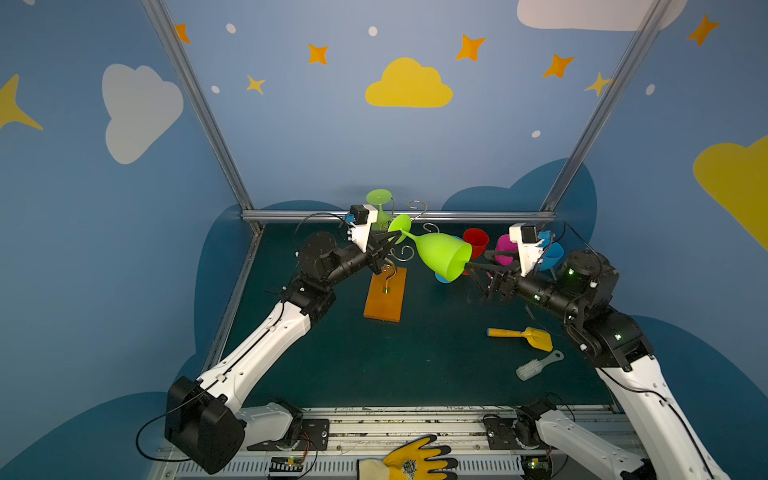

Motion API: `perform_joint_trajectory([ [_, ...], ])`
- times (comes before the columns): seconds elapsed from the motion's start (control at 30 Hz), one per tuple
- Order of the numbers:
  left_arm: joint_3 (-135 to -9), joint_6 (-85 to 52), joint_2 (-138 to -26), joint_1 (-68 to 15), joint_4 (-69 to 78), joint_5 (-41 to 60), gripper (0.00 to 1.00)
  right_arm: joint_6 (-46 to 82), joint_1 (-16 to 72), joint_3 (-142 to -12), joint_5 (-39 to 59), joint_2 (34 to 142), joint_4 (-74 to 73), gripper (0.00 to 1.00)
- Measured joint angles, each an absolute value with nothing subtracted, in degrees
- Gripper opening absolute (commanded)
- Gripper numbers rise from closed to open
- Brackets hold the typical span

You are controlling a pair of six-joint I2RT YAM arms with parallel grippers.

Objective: Take the wine glass off the wine glass rack

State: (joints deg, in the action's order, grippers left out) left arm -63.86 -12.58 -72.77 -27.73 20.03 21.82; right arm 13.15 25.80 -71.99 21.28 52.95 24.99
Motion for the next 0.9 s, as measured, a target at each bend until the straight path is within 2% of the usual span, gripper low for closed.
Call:
perform_joint_trajectory([
  [0.1,-63.86,-12.91,-72.77,-27.75,20.16,22.17,0.03,14.15,25.80,-72.01,22.31,55.02,22.90,0.70],
  [0.23,-63.86,-12.99,-72.77,-27.75,20.14,22.15,0.03,15.68,25.80,-72.12,23.62,58.02,20.75,0.43],
  [0.5,-63.86,-12.14,-72.77,-27.42,19.75,20.64,0.04,17.93,25.93,-72.66,26.41,59.79,18.31,0.00],
  [0.6,-63.86,-11.79,-72.77,-27.53,20.10,20.14,0.08,18.24,25.89,-72.84,26.09,59.79,18.26,0.00],
  [0.67,-63.83,-11.86,-72.77,-27.55,20.16,20.05,0.21,18.28,25.91,-72.86,25.54,59.79,18.33,0.00],
  [0.77,-63.68,-11.73,-72.36,-27.64,20.51,18.98,0.59,18.24,25.56,-73.12,23.90,59.68,19.77,0.00],
  [0.8,-63.40,-11.55,-71.96,-27.64,20.60,18.50,0.67,18.15,25.43,-73.28,22.98,59.53,20.58,0.00],
  [0.9,-62.13,-10.90,-70.17,-27.64,20.60,15.94,0.74,17.47,24.71,-74.08,20.75,58.52,23.14,0.00],
])
